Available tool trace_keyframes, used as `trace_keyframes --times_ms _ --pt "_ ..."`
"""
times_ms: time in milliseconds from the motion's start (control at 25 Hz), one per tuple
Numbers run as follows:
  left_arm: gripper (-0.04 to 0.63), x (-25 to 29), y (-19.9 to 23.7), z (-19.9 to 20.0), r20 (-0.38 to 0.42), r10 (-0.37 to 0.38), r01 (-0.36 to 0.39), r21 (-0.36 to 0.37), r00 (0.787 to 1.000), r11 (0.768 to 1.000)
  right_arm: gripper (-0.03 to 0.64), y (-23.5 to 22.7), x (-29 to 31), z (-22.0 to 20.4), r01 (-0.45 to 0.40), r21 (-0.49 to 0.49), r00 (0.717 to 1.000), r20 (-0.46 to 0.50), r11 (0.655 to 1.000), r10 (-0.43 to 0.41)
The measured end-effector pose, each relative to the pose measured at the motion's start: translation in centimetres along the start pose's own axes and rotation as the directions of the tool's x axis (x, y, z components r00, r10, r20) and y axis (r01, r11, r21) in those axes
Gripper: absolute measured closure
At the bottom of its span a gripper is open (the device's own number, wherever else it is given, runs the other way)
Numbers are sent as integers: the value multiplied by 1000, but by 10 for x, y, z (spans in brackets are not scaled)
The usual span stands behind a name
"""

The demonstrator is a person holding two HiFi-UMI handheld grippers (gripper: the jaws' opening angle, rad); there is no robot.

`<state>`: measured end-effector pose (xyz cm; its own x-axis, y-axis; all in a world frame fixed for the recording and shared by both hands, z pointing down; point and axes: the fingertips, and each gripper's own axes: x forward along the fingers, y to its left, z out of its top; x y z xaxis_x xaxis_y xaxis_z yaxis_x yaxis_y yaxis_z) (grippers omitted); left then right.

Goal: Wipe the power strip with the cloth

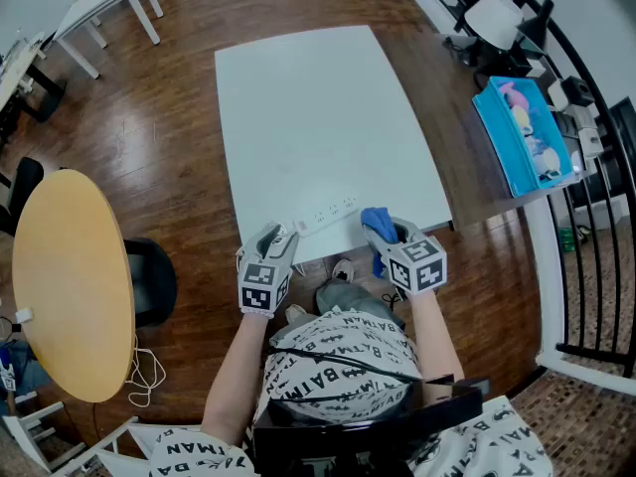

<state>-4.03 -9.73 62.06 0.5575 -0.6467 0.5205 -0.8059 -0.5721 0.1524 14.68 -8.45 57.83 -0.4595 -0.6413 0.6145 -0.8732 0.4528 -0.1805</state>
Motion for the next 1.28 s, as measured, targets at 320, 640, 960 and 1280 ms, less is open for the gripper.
trace_keyframes --times_ms 320,640,960,1280 --pt "211 57 -2 -31 -176 -73 120 275 982 954 483 -23 3 -4 5 27 1000 -21 1000 -4" --pt "217 87 -10 -58 -331 -145 275 391 933 878 482 -31 11 -4 -17 51 999 -39 999 20" --pt "310 89 -20 -62 -334 -212 333 365 919 870 482 -17 24 -3 -91 15 994 -64 996 91" --pt "308 57 -21 -10 -215 -141 230 476 966 849 483 53 38 8 -307 -211 946 -175 928 273"
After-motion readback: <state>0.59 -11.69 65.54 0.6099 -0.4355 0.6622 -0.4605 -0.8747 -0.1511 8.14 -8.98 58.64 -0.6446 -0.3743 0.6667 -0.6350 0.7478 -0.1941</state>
